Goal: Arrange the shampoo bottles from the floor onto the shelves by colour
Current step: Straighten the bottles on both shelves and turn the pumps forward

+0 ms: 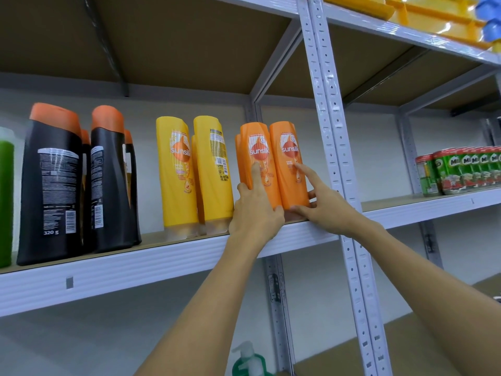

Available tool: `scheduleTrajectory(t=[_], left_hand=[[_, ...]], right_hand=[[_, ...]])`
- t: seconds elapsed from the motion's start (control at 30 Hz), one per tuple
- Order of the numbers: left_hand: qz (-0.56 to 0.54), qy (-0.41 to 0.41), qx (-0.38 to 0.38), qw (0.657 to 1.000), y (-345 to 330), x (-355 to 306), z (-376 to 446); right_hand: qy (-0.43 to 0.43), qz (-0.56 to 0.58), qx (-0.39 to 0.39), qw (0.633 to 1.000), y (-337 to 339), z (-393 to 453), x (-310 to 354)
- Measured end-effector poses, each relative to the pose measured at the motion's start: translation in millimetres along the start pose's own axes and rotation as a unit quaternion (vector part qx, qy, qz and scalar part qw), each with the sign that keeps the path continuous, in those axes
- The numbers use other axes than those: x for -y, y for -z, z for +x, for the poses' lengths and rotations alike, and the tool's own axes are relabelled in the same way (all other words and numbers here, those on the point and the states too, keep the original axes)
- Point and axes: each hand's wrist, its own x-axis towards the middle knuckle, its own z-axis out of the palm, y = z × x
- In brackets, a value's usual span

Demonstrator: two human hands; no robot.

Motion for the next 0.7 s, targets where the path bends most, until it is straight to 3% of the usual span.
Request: scheduleTrajectory(t=[0.5, 0.6, 0.7], left_hand=[[0.049, -0.017, -0.003, 0.999, -1.6, -1.2, -4.6], [0.087, -0.051, -0.028, 0.995, 0.5, -0.4, -13.5], [0.071, -0.123, -0.070, 0.987, 11.6, 4.4, -24.8]], right_hand=[[-0.003, 0.012, -0.023, 1.000, -4.2, -2.1, -0.6], [-0.011, 0.016, -0.060, 0.998, -9.1, -5.2, 3.4], [0.000, 0.002, -0.146, 0.989, -14.5, -10.1, 14.6]])
